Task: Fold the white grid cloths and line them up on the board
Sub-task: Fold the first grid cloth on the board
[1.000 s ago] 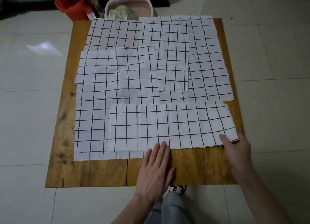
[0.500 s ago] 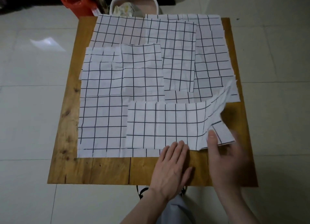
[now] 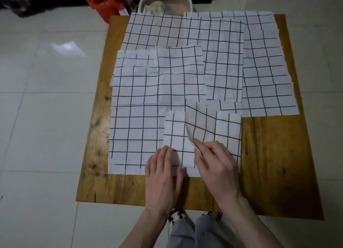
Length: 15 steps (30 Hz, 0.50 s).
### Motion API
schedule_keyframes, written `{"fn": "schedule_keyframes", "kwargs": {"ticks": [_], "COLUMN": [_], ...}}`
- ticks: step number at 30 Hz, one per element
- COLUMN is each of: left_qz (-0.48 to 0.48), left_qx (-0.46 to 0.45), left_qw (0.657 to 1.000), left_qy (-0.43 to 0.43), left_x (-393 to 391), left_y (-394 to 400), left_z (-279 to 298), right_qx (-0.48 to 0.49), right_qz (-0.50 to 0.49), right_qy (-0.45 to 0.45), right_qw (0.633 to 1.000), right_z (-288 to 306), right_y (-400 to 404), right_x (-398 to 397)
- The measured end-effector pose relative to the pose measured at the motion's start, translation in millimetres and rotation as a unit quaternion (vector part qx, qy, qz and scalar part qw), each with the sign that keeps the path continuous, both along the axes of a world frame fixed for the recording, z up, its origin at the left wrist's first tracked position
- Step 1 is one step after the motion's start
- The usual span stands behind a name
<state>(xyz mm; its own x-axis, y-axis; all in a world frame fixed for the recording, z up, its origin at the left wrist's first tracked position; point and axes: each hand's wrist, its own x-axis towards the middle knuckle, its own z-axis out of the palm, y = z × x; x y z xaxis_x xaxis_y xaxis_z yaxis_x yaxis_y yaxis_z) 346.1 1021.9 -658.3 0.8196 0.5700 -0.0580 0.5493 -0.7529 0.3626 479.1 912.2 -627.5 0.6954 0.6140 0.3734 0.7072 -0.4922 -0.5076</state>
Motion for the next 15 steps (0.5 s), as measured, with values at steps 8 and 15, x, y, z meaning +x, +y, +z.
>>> {"fn": "schedule_keyframes", "kwargs": {"ticks": [8, 15], "left_qz": [0.008, -0.001], "left_qx": [0.006, 0.013], "left_qw": [1.000, 0.999], "left_qy": [-0.026, -0.042], "left_x": [-4, -8], "left_y": [8, 10], "left_z": [-4, -11], "right_qx": [-0.067, -0.114], "right_qz": [0.058, 0.106], "right_qy": [0.014, 0.041], "right_qw": [0.996, 0.987], "right_z": [-36, -47], "right_y": [22, 23], "right_x": [-8, -13]}}
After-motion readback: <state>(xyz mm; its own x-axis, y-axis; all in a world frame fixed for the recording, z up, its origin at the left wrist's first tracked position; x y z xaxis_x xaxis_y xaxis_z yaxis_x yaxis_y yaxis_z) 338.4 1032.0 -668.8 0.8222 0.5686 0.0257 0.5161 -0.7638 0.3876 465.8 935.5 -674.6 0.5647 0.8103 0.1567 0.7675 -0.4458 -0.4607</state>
